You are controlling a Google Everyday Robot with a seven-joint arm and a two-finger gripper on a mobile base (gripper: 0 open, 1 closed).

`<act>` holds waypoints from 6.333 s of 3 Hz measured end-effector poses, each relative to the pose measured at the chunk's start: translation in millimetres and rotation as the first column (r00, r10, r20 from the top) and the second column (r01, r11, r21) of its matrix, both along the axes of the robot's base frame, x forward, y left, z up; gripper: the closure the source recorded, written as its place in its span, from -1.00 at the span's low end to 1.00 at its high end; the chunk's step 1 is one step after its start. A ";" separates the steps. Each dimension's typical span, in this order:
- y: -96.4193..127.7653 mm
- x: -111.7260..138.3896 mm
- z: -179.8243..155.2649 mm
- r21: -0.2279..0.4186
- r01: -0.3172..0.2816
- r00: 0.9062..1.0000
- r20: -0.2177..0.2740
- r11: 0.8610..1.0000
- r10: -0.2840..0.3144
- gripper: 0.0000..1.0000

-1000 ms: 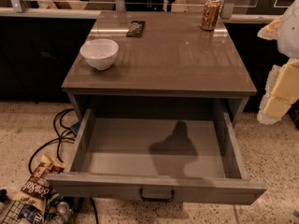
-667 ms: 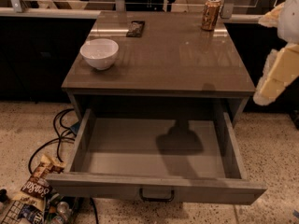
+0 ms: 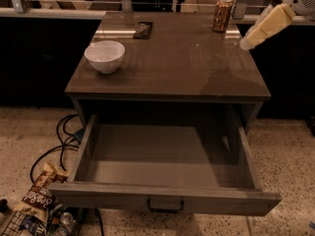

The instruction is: Place orange can into top drawer

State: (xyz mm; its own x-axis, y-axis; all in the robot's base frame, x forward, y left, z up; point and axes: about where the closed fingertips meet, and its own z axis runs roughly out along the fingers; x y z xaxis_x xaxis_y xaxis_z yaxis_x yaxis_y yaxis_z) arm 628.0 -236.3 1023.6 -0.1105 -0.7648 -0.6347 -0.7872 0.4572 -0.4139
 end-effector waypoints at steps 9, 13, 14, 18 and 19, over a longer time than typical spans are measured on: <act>-31.6 140.3 -73.0 0.662 0.416 0.795 0.069 0.623 -0.603 -1.00; -58.6 222.7 -62.5 0.721 0.395 0.813 0.015 0.570 -0.581 -1.00; -43.3 256.0 -66.5 0.711 0.383 0.825 0.025 0.590 -0.565 -1.00; -45.2 322.8 -85.0 0.689 0.448 0.777 0.015 0.570 -0.629 -1.00; -21.0 337.5 -116.5 0.619 0.480 0.799 -0.016 0.621 -0.602 -1.00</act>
Offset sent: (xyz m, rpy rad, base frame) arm 0.0323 0.0077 -0.0645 0.5683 -0.1797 -0.4536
